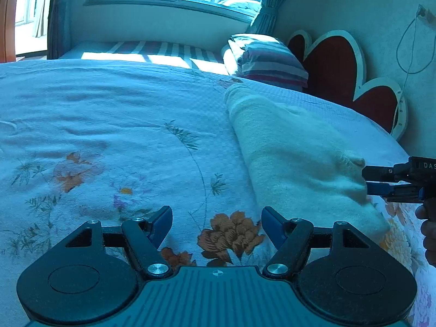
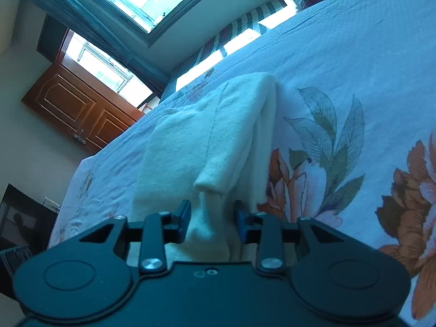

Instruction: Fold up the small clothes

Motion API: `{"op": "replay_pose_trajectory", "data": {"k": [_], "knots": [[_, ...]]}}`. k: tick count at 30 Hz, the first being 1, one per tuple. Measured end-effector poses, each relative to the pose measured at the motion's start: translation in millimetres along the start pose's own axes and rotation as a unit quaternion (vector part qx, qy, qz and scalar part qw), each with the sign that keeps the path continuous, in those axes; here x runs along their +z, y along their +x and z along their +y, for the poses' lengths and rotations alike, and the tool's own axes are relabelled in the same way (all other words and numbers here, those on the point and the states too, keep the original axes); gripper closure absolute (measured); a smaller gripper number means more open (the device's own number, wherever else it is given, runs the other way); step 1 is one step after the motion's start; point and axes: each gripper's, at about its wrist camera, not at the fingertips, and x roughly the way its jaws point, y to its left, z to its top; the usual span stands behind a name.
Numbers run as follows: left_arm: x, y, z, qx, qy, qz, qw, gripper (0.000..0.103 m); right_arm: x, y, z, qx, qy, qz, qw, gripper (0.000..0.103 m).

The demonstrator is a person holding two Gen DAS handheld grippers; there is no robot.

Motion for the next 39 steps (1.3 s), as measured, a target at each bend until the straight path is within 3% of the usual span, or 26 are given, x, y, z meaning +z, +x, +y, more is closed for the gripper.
{"op": "replay_pose_trajectory", "data": {"k": [3,5,6,7,9,11,13,16,17,20,22,26,29,32,35,37,39], "knots": [[-6,6,-9,-0.012,0.006,0.005,0.9999,0.032,-15,-16,-1,0.008,0.001,0.001,1.0,0.049],[-11,15,-13,0.004,0.011,0.02,0.9997,0.032,-24,-8,0,-0.012,-0.025,0.023,0.999,0.075],[-12,14,-17,0.013,0.022,0.017,0.9995,0.032,-28,-2,2,-0.039,-0.042,0.034,0.998,0.094],[-10,12,-21,0.02,0.026,0.019,0.9993,0.032,-30,0,1,-0.041,-0.045,0.03,0.998,0.095],[-7,-1,-24,0.005,0.02,0.003,0.9998,0.032,-29,-6,-5,-0.037,-0.017,0.023,0.999,0.094],[-6,-13,-27,-0.018,0.028,-0.019,0.9992,0.032,-29,-18,6,-0.043,-0.024,0.003,0.999,0.087],[-7,-10,-34,-0.023,0.049,-0.011,0.9985,0.032,-30,-31,16,-0.035,-0.035,-0.017,0.999,0.074],[-14,12,-38,0.004,0.065,0.041,0.9971,0.032,-37,-18,28,-0.052,-0.072,0.006,0.996,0.077],[-13,10,-37,0.0,0.057,0.035,0.9978,0.032,-42,-6,29,-0.094,-0.092,0.028,0.991,0.079],[-3,-5,-34,-0.005,0.06,-0.003,0.9982,0.032,-39,-6,36,-0.132,-0.097,0.035,0.986,0.083],[11,-2,-27,-0.014,0.05,-0.015,0.9985,0.032,-34,-17,53,-0.15,-0.122,-0.002,0.981,0.077],[34,27,-21,-0.02,0.039,-0.011,0.999,0.032,-3,-15,62,-0.155,-0.121,-0.061,0.979,0.076],[39,59,-21,-0.014,0.043,0.029,0.9986,0.032,16,12,55,-0.163,-0.116,-0.064,0.978,0.075],[44,59,-24,-0.016,0.054,0.022,0.9982,0.032,19,44,39,-0.205,-0.129,-0.023,0.97,0.077],[68,59,-23,-0.021,0.046,-0.012,0.9986,0.032,29,34,34,-0.18,-0.132,-0.04,0.974,0.08],[84,71,-23,-0.014,0.046,-0.014,0.9987,0.032,41,28,34,-0.172,-0.138,-0.072,0.973,0.071],[100,86,-26,0.004,0.051,-0.02,0.9985,0.032,61,40,27,-0.172,-0.125,-0.069,0.975,0.07]]}}
